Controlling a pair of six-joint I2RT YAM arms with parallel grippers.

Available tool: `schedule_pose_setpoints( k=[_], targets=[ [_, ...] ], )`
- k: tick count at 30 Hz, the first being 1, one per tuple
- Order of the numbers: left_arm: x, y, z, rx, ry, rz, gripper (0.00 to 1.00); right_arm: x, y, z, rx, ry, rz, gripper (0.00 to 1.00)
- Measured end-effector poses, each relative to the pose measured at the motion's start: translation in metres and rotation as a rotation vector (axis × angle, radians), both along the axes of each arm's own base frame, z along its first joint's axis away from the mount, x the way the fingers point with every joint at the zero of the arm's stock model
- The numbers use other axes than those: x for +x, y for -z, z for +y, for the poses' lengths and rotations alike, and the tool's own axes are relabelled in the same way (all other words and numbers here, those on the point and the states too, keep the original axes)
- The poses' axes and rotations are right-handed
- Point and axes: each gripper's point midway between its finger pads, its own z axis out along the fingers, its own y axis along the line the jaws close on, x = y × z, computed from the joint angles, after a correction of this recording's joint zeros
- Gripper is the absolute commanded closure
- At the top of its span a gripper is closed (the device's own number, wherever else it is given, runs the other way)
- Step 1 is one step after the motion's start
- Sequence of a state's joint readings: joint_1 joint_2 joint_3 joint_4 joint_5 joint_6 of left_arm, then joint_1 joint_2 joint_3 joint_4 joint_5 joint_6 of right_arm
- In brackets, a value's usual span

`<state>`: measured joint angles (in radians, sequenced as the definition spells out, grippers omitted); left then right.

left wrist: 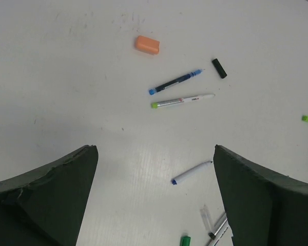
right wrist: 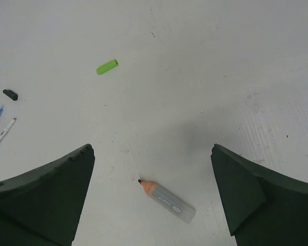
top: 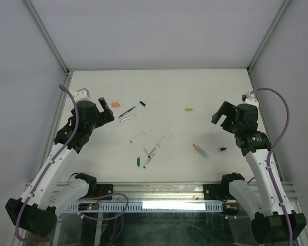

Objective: Insert the pens into the pen caps
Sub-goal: Pick up the pen from the center of the board.

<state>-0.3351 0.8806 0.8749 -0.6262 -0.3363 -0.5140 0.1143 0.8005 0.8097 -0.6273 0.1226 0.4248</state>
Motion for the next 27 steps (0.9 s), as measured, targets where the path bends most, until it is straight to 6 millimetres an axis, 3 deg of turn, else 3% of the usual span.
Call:
schedule_pose_setpoints(
  k=[16,22,27],
  targets=[
    [0.023,-0.025,-0.017,-0.037,0.108,-0.073,0.01,0.023,-0.016,0.016,0.098,-0.077,0.001,0.01],
    [0.028,-0.025,-0.018,-0.028,0.121,-0.084,0.01,0.029,0.002,0.044,0.138,-0.245,0.09,0.01],
    [0.033,-0.022,-0.021,-0.025,0.136,-0.078,0.01,0.025,0.026,0.075,0.051,-0.384,0.214,0.05]
  ],
)
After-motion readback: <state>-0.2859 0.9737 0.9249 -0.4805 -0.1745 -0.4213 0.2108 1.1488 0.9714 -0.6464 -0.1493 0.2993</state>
